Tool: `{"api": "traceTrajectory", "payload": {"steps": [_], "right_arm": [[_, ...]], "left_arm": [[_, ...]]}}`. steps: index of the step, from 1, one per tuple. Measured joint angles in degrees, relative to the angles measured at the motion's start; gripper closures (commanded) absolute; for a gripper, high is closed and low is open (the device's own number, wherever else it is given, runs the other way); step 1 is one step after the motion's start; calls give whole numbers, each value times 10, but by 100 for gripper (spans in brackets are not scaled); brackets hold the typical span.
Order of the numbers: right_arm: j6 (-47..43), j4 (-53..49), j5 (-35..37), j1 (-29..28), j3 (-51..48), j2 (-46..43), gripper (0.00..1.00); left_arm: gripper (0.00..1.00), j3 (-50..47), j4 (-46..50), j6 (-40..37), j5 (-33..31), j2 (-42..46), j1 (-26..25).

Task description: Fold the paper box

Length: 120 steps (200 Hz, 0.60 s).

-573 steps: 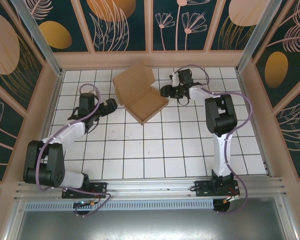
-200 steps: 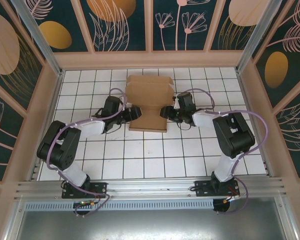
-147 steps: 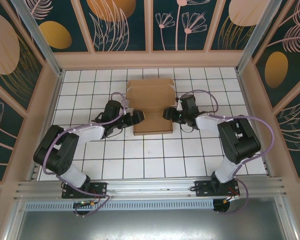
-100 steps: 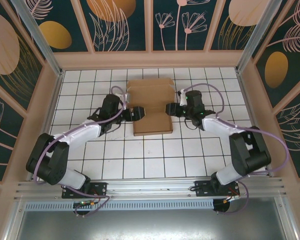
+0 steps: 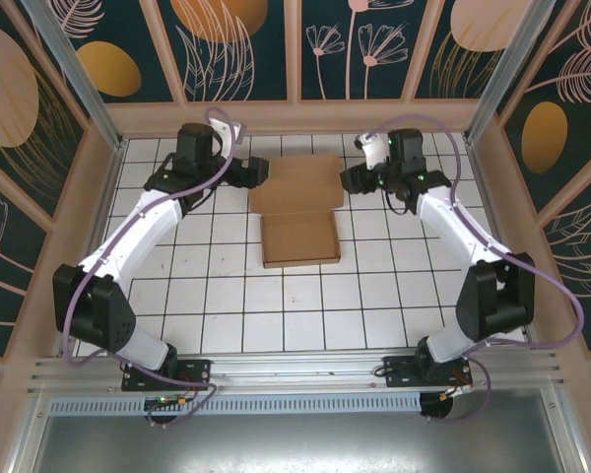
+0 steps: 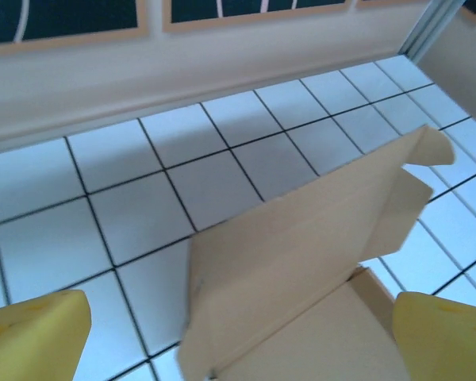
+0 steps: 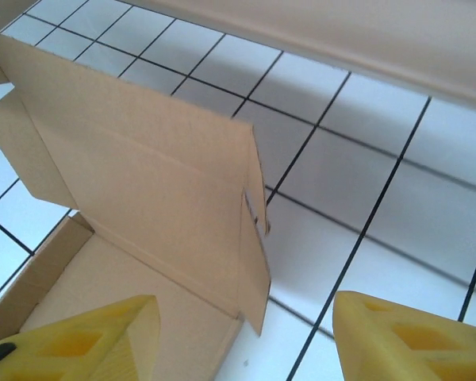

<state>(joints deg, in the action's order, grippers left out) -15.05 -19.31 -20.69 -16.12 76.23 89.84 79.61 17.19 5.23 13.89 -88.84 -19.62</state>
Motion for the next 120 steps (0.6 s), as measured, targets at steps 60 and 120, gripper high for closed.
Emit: {"api": "traceTrajectory", "payload": {"steps": [60, 120], "right_arm": [[-115, -197, -21, 15, 239, 165, 40], [-194, -366, -56, 19, 445, 306, 60]], "left_arm": [[1, 116, 111, -58, -15, -71, 28], [1, 137, 154, -78, -14, -104, 37]]}}
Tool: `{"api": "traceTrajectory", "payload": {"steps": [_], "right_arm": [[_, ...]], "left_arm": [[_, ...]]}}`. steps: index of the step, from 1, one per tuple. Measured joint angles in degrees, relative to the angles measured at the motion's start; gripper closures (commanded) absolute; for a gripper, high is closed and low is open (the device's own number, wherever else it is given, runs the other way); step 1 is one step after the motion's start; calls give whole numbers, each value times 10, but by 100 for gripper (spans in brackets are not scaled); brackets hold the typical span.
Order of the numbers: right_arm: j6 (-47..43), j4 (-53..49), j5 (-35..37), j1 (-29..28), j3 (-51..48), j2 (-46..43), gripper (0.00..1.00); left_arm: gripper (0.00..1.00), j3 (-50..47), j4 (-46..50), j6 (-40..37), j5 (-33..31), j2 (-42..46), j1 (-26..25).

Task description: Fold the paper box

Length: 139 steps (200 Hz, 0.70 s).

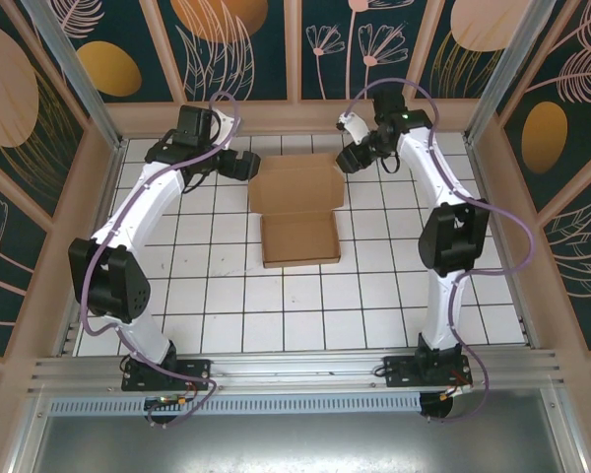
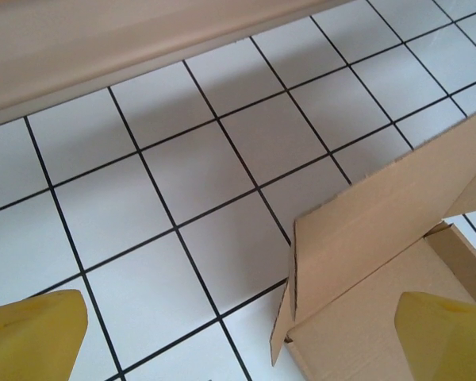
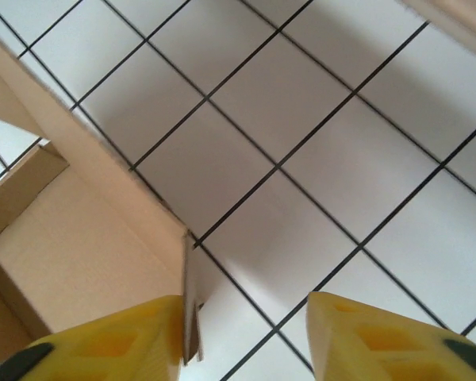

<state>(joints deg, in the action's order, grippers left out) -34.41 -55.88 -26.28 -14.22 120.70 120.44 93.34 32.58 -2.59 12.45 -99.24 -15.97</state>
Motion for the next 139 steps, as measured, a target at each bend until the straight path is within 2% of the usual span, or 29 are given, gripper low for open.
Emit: {"api": "traceTrajectory", "payload": {"steps": [20, 80, 125, 139], "right_arm": [[-16, -37, -14, 0, 38, 28, 67], [-33, -85, -28, -1, 41, 36, 67], [-38, -91, -28, -3, 47, 55, 70], [-39, -91, -28, -4, 47, 60, 78]], "left_arm": [[1, 0, 5, 0, 4, -2, 0], [1, 0, 7, 0, 6, -7, 0], [1, 0, 7, 0, 8, -12, 0], [1, 0, 7, 0, 8, -12, 0]]}}
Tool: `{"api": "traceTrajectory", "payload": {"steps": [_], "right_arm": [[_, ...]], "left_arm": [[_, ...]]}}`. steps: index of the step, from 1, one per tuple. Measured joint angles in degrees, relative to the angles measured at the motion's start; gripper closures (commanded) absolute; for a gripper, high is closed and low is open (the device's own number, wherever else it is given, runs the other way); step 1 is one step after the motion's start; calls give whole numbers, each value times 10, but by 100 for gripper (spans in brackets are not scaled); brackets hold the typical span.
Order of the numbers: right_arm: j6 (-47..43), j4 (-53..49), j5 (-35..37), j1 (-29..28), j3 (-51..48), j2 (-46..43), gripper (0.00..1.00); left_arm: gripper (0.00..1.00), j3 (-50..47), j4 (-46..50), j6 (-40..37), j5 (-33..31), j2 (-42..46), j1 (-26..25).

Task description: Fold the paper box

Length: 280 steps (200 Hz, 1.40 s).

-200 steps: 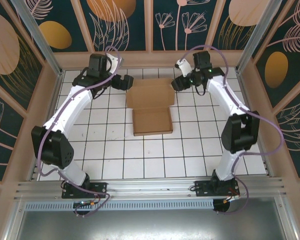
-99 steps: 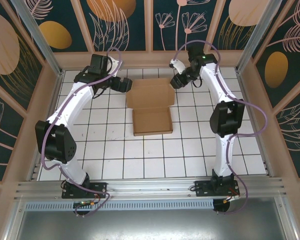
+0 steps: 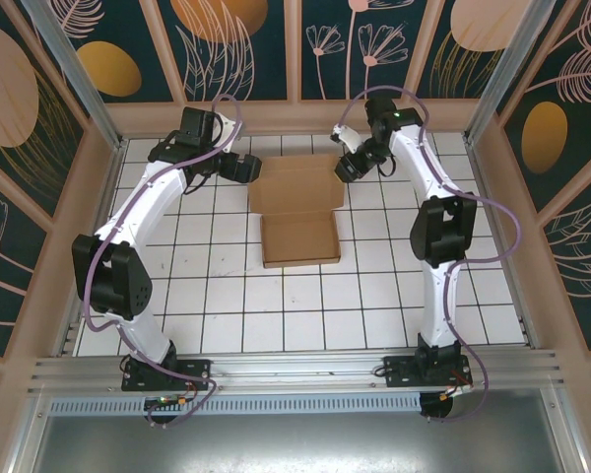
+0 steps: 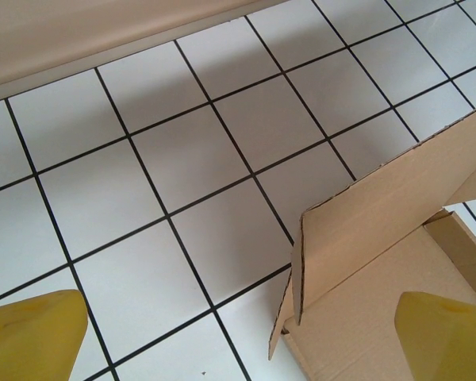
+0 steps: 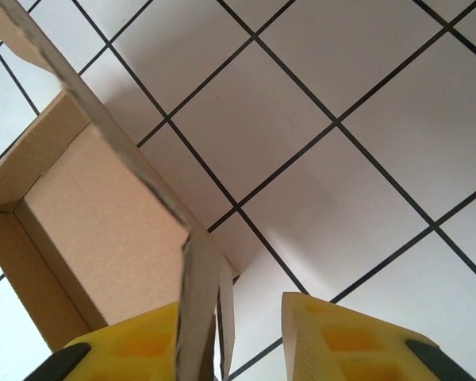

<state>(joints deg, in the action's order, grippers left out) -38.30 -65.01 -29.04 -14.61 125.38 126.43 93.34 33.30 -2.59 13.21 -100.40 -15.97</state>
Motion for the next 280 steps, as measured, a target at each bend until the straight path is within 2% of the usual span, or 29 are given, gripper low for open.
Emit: {"api": "traceTrajectory", "payload": {"steps": [11, 25, 94, 111, 159, 202, 240, 253, 280], "right_arm": [[-4, 0, 0, -1, 0, 2, 86], [-2, -5, 0, -1, 2, 2, 100], [-4, -8, 7, -5, 7, 2, 100], [-5, -8, 8, -9, 7, 2, 100], [-8, -8, 11, -14, 6, 0, 100], [-8, -8, 11, -14, 6, 0, 100], [-8, -8, 11, -14, 6, 0, 100], [-8, -8, 11, -14, 6, 0, 100], [-8, -8, 11, -14, 6, 0, 100]], "left_arm": [[1, 0, 0, 0, 0, 0, 0], [1, 0, 0, 0, 0, 0, 0], [1, 0, 0, -14, -9, 0, 0], [4, 0, 0, -23, -27, 0, 0], [21, 16, 20, -43, -33, -26, 0], [36, 70, 89, -65, 9, -98, 0], [58, 80, 130, -79, 40, -113, 0], [70, 80, 136, -83, 46, -113, 0], [73, 80, 142, -90, 53, -113, 0]]}}
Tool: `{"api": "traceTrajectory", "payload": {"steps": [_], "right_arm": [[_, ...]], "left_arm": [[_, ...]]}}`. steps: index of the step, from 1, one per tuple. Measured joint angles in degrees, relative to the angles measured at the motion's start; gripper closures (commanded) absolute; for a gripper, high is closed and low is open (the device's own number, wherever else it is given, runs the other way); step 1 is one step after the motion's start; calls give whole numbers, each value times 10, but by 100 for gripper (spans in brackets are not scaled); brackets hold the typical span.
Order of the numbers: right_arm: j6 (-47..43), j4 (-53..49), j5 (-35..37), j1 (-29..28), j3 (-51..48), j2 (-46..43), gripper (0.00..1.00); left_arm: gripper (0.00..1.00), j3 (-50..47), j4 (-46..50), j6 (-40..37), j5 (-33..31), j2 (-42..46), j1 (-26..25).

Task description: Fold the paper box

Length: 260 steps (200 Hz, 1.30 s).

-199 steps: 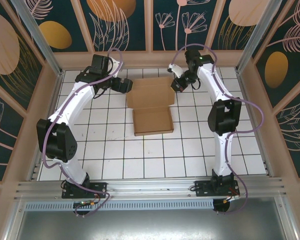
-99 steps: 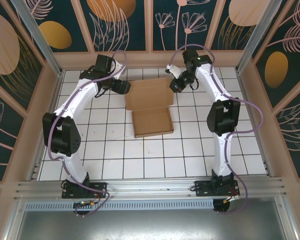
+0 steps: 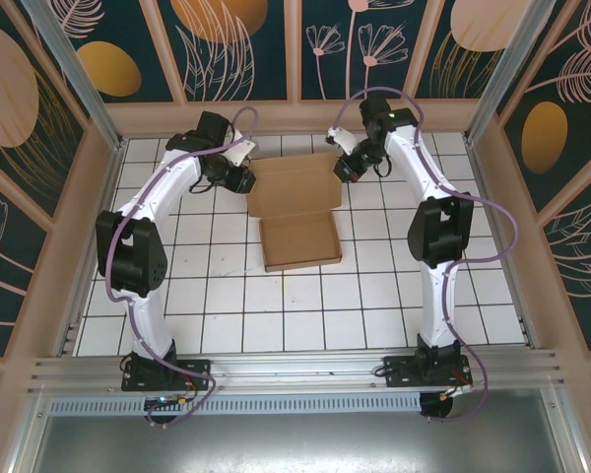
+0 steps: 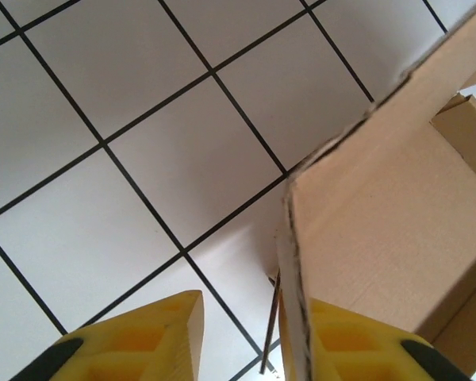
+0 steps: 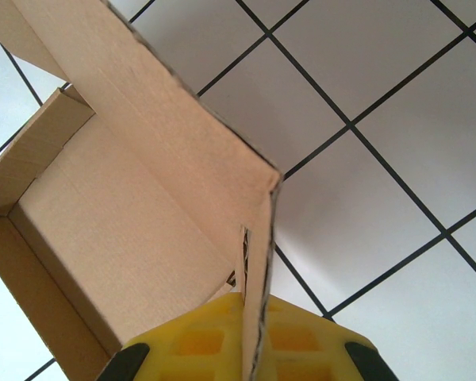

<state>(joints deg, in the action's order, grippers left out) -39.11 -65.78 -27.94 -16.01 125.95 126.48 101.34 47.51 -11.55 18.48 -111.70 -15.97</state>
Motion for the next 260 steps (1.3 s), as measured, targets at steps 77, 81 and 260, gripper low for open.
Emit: {"api": "traceTrajectory", "payload": {"steps": [77, 81, 260], "right_arm": [[11, 13, 5, -1, -4, -3, 100], [15, 18, 7, -2, -6, -4, 100], [393, 334, 301, -99, -248, -137, 100]], "left_arm": [[100, 6, 7, -2, 28, 0, 0], [100, 6, 7, 0, 30, 0, 0], [100, -10, -211, 138, -49, 0, -20]]}}
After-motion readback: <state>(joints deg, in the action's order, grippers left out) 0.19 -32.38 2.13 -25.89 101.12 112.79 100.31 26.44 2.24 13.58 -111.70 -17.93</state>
